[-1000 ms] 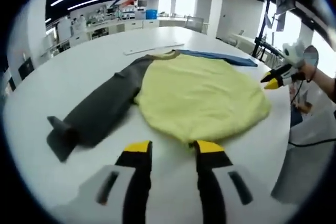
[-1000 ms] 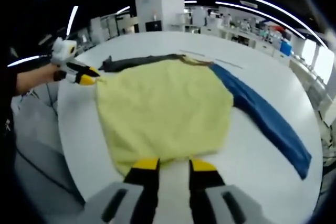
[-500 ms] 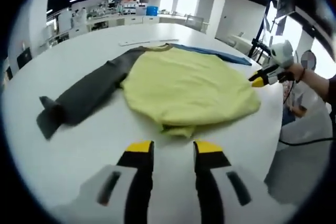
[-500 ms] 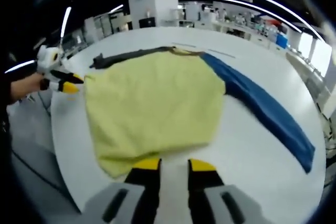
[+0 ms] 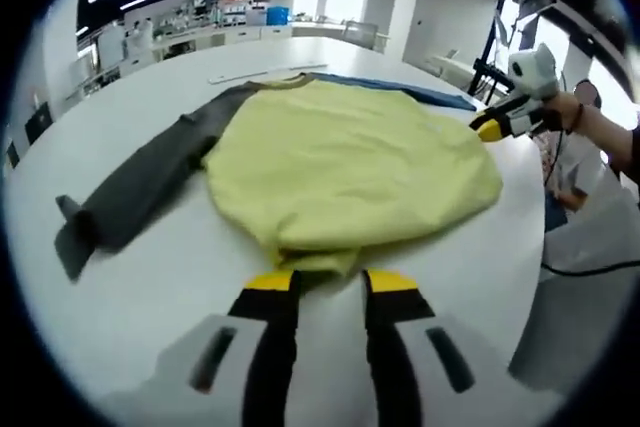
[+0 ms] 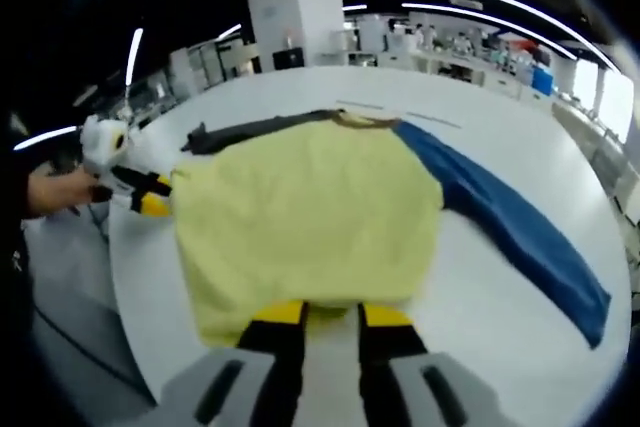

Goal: Fold the garment on the visible template until the final outline fits inside the template.

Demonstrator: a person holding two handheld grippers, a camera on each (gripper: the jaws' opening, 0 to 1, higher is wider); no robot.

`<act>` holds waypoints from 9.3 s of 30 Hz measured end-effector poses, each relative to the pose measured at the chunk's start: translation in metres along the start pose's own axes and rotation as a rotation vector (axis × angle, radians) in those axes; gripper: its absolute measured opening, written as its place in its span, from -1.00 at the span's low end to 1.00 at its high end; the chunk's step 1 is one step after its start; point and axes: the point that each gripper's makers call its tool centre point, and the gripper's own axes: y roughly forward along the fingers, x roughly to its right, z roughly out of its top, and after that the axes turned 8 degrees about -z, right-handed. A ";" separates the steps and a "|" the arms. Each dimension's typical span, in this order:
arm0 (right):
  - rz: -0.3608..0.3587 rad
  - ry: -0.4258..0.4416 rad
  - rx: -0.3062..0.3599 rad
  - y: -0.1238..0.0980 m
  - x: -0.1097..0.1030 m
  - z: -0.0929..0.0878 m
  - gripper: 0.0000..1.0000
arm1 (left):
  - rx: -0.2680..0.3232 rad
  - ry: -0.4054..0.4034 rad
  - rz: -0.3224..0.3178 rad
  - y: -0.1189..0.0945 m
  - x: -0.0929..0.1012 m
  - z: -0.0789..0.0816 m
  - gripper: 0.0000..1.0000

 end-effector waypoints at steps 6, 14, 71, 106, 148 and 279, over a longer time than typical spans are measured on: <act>-0.022 -0.054 -0.045 0.015 -0.001 -0.010 -0.70 | 0.009 -0.021 0.016 0.003 -0.005 0.001 -0.65; -0.028 -0.064 -0.058 0.018 0.000 -0.012 -1.00 | 0.021 -0.034 0.012 0.005 -0.002 0.002 -1.00; -0.233 0.243 -0.142 -0.072 0.007 -0.099 -1.00 | -0.046 -0.235 -0.016 -0.057 0.013 -0.035 -0.99; -0.207 0.277 -0.115 -0.065 0.015 -0.105 -1.00 | -0.070 -0.163 -0.119 -0.051 0.041 -0.050 -0.98; -0.190 0.217 -0.080 -0.084 0.000 -0.095 -0.63 | -0.137 -0.193 0.006 -0.068 0.044 -0.060 -0.34; -0.449 0.354 0.183 -0.019 0.181 0.037 -0.11 | 0.159 0.088 0.138 -0.078 0.006 0.010 0.98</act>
